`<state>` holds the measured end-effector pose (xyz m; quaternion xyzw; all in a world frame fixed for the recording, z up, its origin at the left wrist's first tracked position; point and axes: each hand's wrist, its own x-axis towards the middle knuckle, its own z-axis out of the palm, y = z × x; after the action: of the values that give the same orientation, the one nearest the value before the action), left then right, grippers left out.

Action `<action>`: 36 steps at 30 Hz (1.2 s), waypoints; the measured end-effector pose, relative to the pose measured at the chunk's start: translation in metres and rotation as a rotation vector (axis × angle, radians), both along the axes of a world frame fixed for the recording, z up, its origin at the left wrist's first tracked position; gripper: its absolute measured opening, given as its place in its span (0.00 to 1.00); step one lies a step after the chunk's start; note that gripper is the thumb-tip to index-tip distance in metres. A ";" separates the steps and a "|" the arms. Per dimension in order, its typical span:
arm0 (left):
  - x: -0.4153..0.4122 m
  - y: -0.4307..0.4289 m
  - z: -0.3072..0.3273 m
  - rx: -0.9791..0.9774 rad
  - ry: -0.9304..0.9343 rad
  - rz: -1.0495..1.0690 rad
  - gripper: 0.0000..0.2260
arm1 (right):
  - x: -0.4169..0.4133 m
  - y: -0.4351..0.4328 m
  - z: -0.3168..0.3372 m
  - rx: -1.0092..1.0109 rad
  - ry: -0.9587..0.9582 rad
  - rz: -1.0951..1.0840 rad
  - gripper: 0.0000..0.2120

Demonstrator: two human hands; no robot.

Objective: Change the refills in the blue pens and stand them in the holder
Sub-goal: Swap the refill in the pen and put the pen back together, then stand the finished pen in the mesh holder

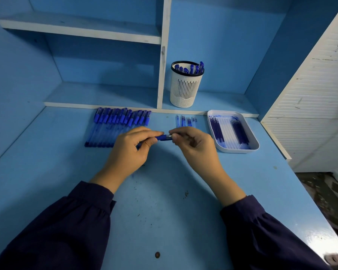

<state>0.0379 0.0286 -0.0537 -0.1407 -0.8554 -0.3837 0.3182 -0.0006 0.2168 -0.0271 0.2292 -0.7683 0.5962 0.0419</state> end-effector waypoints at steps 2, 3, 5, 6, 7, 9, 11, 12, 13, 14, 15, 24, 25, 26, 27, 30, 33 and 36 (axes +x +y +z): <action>-0.004 0.002 0.003 0.006 0.021 0.010 0.10 | 0.001 -0.002 0.005 -0.008 0.053 -0.020 0.05; -0.005 0.004 0.004 0.007 0.021 0.011 0.10 | 0.001 -0.002 0.006 -0.002 0.088 -0.028 0.06; -0.008 0.004 0.004 -0.015 0.005 0.011 0.12 | 0.000 0.002 0.009 0.027 0.186 -0.066 0.07; -0.010 0.003 0.003 -0.033 -0.010 0.019 0.13 | -0.001 0.004 0.010 0.032 0.233 -0.097 0.07; -0.012 0.000 0.003 -0.045 -0.030 0.035 0.14 | -0.003 0.007 0.012 0.028 0.270 -0.129 0.07; -0.018 -0.008 0.003 -0.040 -0.089 0.092 0.16 | -0.006 0.013 0.018 0.013 0.317 -0.183 0.09; -0.026 -0.015 0.005 -0.069 -0.143 0.173 0.17 | -0.010 0.018 0.025 -0.015 0.346 -0.231 0.09; -0.030 -0.018 0.007 -0.109 -0.167 0.216 0.17 | -0.013 0.021 0.029 -0.031 0.365 -0.257 0.09; -0.034 -0.022 0.008 -0.156 -0.203 0.250 0.17 | -0.016 0.022 0.033 -0.045 0.385 -0.284 0.09; -0.038 -0.025 0.010 -0.204 -0.250 0.273 0.17 | -0.020 0.023 0.038 -0.058 0.404 -0.312 0.09; -0.043 -0.027 0.012 -0.250 -0.299 0.286 0.17 | -0.023 0.024 0.044 -0.071 0.424 -0.338 0.09; -0.063 -0.035 0.007 -0.400 -0.528 0.334 0.22 | -0.070 0.022 0.124 -0.149 0.785 -0.512 0.07; -0.064 -0.035 0.006 -0.394 -0.531 0.335 0.22 | -0.077 0.019 0.129 -0.152 0.809 -0.535 0.08; -0.065 -0.036 0.005 -0.393 -0.527 0.336 0.22 | -0.084 0.015 0.134 -0.150 0.830 -0.557 0.08; -0.067 -0.036 0.003 -0.395 -0.522 0.334 0.22 | -0.091 0.011 0.137 -0.142 0.842 -0.573 0.08; -0.069 -0.040 0.000 -0.425 -0.525 0.320 0.22 | -0.115 -0.003 0.138 -0.061 0.835 -0.569 0.08; -0.068 -0.042 -0.002 -0.435 -0.517 0.326 0.22 | -0.136 -0.016 0.126 0.065 0.771 -0.496 0.08; -0.065 -0.041 0.000 -0.402 -0.475 0.328 0.21 | -0.157 -0.023 0.107 0.255 0.670 -0.446 0.07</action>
<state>-0.0272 -0.0120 -0.0540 0.0321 -0.9752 -0.1734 0.1338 -0.1578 0.1939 0.0800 0.2418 -0.8105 0.3653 0.3888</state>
